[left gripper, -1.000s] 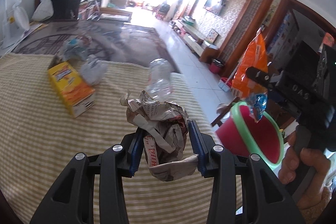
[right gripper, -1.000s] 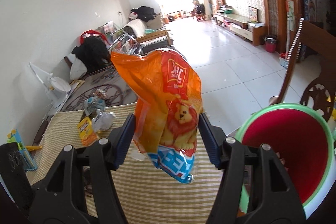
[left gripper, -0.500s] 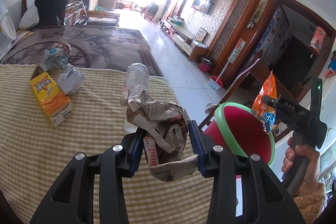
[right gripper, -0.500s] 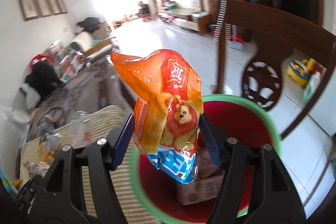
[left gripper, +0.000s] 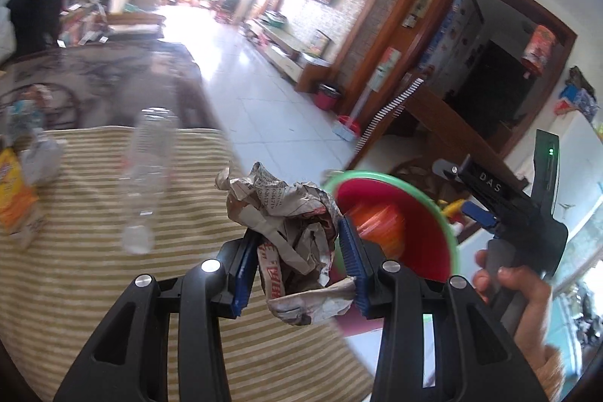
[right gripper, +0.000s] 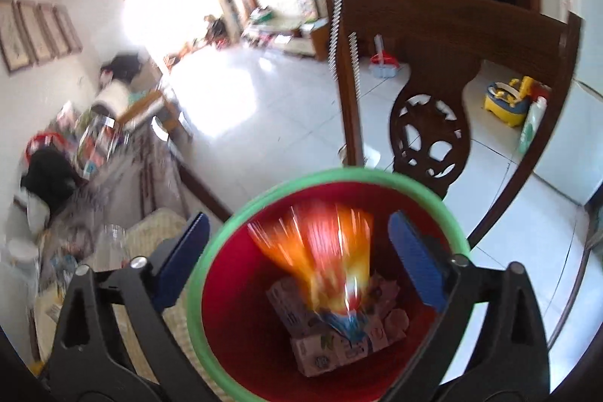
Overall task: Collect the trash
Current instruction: 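Carry the newspaper and orange bag over the red bin and open both grippers, then grasp the yellow iced-tea carton with the left gripper while the right grasps the plastic bottle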
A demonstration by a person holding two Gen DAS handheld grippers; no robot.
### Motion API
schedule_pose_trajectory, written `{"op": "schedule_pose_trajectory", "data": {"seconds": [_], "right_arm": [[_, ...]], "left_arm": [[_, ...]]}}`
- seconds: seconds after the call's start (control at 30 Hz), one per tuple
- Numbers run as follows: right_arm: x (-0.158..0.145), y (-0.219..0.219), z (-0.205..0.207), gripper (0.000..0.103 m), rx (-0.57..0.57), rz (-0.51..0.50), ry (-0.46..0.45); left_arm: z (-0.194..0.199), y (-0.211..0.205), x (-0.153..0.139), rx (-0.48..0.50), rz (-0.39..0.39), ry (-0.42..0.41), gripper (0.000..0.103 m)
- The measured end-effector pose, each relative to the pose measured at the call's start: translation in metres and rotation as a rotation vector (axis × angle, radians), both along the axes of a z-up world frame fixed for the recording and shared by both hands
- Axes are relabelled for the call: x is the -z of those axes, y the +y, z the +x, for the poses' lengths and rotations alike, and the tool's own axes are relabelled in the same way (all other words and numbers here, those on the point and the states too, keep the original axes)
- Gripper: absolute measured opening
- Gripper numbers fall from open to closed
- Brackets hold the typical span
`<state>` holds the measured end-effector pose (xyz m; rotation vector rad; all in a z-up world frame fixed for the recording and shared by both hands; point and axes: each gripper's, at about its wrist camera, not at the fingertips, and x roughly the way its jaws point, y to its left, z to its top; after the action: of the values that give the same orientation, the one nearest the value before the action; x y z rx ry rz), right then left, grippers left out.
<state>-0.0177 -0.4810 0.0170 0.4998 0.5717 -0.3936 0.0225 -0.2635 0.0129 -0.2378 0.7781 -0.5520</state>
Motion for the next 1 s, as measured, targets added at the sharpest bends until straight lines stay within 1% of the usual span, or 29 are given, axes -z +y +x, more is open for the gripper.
{"op": "schedule_pose_trajectory", "data": {"seconds": [0.1, 0.2, 0.27, 0.4, 0.47, 0.53, 0.57, 0.6, 0.67, 0.73, 0.77, 0.8, 0.9, 1.0], "right_arm": [[-0.010, -0.010, -0.019, 0.098, 0.122, -0.006, -0.090], [-0.014, -0.021, -0.030, 0.098, 0.200, 0.009, -0.151], [-0.013, -0.025, -0.033, 0.098, 0.236, 0.008, -0.155], [-0.010, -0.030, -0.028, 0.098, 0.254, 0.010, -0.128], [-0.011, -0.030, -0.029, 0.098, 0.266, 0.009, -0.140], [-0.012, -0.028, -0.028, 0.098, 0.273, 0.003, -0.152], [-0.011, -0.027, -0.026, 0.098, 0.268, 0.003, -0.151], [-0.010, -0.026, -0.021, 0.098, 0.255, 0.002, -0.137], [-0.008, -0.022, -0.011, 0.098, 0.232, -0.004, -0.110], [-0.010, -0.016, -0.007, 0.098, 0.219, -0.012, -0.106], [-0.010, -0.014, -0.006, 0.098, 0.216, -0.017, -0.106], [-0.012, -0.010, -0.004, 0.098, 0.209, -0.025, -0.108], [-0.017, 0.003, 0.002, 0.098, 0.187, -0.051, -0.110], [-0.019, 0.017, 0.008, 0.098, 0.156, -0.062, -0.108]], "left_arm": [[0.010, -0.030, 0.003, 0.072, -0.011, 0.020, 0.039], [0.018, -0.062, 0.010, 0.140, -0.002, 0.034, 0.039], [0.022, -0.077, 0.015, 0.170, 0.007, 0.044, 0.039], [0.031, -0.103, 0.026, 0.217, 0.005, 0.075, 0.041], [0.035, -0.112, 0.030, 0.236, 0.007, 0.095, 0.051], [0.037, -0.115, 0.031, 0.245, 0.000, 0.106, 0.054], [0.035, -0.113, 0.031, 0.241, -0.002, 0.099, 0.060], [0.034, -0.108, 0.030, 0.232, -0.002, 0.089, 0.062], [0.033, -0.095, 0.028, 0.210, -0.009, 0.080, 0.064], [0.035, -0.073, 0.028, 0.162, -0.031, 0.086, 0.065], [0.036, -0.062, 0.028, 0.135, -0.042, 0.091, 0.068], [0.039, -0.047, 0.028, 0.095, -0.054, 0.102, 0.070], [0.042, -0.007, 0.029, -0.001, -0.078, 0.111, 0.071], [0.039, 0.047, 0.030, -0.136, -0.054, 0.094, 0.071]]}}
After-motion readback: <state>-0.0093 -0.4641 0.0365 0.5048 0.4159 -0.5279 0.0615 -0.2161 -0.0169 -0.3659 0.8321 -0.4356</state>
